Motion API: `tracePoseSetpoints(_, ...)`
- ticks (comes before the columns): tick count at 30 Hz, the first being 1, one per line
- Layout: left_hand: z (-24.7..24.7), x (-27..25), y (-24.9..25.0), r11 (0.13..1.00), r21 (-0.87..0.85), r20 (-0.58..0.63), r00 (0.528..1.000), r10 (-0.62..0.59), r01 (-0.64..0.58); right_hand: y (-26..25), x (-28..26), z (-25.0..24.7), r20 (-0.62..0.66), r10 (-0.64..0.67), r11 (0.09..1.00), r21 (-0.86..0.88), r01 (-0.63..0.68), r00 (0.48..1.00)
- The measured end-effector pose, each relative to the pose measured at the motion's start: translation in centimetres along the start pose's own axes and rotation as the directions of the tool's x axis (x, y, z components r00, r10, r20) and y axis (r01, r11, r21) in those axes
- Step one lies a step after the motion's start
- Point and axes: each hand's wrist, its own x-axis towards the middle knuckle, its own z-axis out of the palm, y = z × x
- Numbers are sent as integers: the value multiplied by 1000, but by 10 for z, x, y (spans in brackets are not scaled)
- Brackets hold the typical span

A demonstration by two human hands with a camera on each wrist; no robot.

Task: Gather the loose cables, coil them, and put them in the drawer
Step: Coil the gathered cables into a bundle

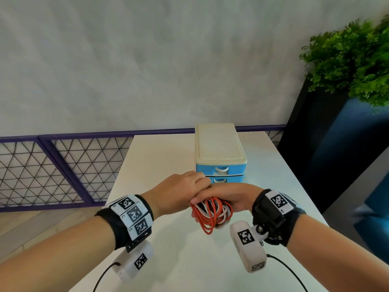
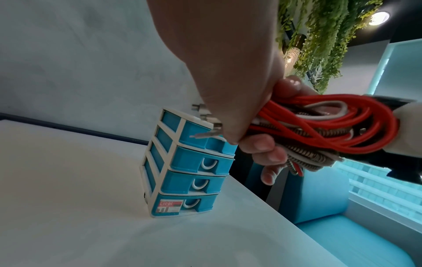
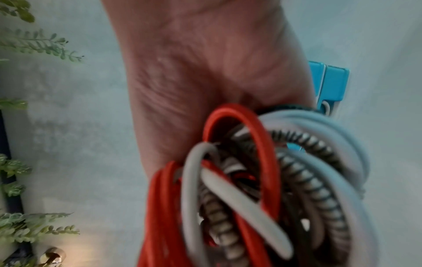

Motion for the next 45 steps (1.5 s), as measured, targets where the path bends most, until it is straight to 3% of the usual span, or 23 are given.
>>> tracePoseSetpoints(4,2,1,4,998,5,60,996,-64,64,5,0,-6,-172,-8,986,-165,-21,985)
tracePoseSetpoints(9,7,4,10,990,30,82,987,-139,137,6,-5,-6,-250,6,928,-358,-98,968)
tracePoseSetpoints(13,13,4,11,988,26,56,986,-156,155,12,0,-6,-326,-32,919,-381,-100,945)
tracePoseSetpoints(19,17,-8,13,972,-135,64,980,-186,194,16,7,-2,-323,-54,923,-378,-76,945)
tracePoseSetpoints(23,18,-11,13,965,-127,92,972,-218,228,16,9,-3,-300,-60,925,-376,-60,952)
tracePoseSetpoints(30,18,4,16,924,-213,184,942,-281,318,9,-1,-16,-160,29,973,-221,-65,987)
tracePoseSetpoints(33,17,9,14,829,-378,258,907,-333,412,10,-13,-26,-121,8,999,-51,-14,993)
tracePoseSetpoints(35,14,12,11,791,-399,323,878,-353,464,16,-20,-35,-113,-22,999,30,25,993)
tracePoseSetpoints(38,8,18,9,712,-403,464,799,-382,575,26,-23,-42,-137,-48,999,9,49,989)
tracePoseSetpoints(42,4,26,7,626,-404,650,691,-318,667,36,-26,-41,-175,-98,990,86,115,980)
tracePoseSetpoints(45,6,25,7,532,-473,683,674,-282,702,40,-30,-35,-216,-162,974,121,191,963)
